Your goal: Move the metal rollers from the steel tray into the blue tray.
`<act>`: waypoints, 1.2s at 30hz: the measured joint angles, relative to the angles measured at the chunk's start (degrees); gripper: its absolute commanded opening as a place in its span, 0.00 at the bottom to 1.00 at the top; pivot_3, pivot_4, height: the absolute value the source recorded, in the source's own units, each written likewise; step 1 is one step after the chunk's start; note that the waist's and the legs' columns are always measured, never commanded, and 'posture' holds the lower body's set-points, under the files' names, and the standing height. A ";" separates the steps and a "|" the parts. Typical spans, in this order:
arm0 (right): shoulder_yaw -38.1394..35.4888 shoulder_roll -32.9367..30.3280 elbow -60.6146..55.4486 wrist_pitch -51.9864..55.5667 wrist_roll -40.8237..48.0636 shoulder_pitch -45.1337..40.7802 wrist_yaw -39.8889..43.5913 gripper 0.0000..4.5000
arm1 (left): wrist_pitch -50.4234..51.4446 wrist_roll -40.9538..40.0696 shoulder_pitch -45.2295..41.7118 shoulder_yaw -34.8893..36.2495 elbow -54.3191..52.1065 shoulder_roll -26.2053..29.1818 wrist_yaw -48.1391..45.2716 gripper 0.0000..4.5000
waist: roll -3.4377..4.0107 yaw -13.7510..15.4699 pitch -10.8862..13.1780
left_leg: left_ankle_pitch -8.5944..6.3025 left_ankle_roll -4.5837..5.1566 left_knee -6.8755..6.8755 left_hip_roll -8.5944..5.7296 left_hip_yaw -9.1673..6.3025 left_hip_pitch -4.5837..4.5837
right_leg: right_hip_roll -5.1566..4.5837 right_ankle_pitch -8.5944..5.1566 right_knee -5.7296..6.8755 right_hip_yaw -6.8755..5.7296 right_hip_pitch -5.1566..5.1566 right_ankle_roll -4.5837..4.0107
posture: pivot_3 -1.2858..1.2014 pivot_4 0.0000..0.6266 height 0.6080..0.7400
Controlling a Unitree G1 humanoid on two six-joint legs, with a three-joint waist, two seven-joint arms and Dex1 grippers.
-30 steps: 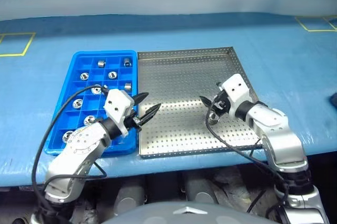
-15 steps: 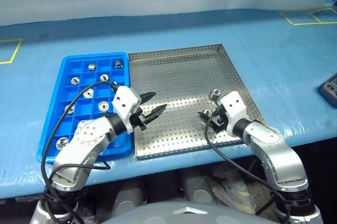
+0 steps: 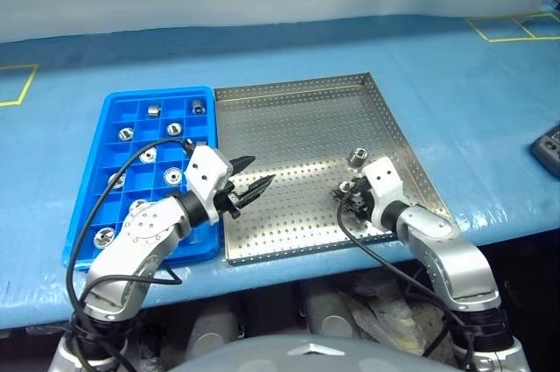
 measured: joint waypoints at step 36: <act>25.85 16.69 11.97 -11.81 7.69 -33.95 18.17 0.38 | 5.61 -13.58 37.65 44.33 -22.25 0.58 4.88 0.60 | -0.30 7.45 -0.04 | 0.12 -0.28 -0.10 -0.01 -0.19 0.02 | -0.37 -0.25 -0.12 -0.62 -0.07 -0.49 | 0.58 0.24 1.00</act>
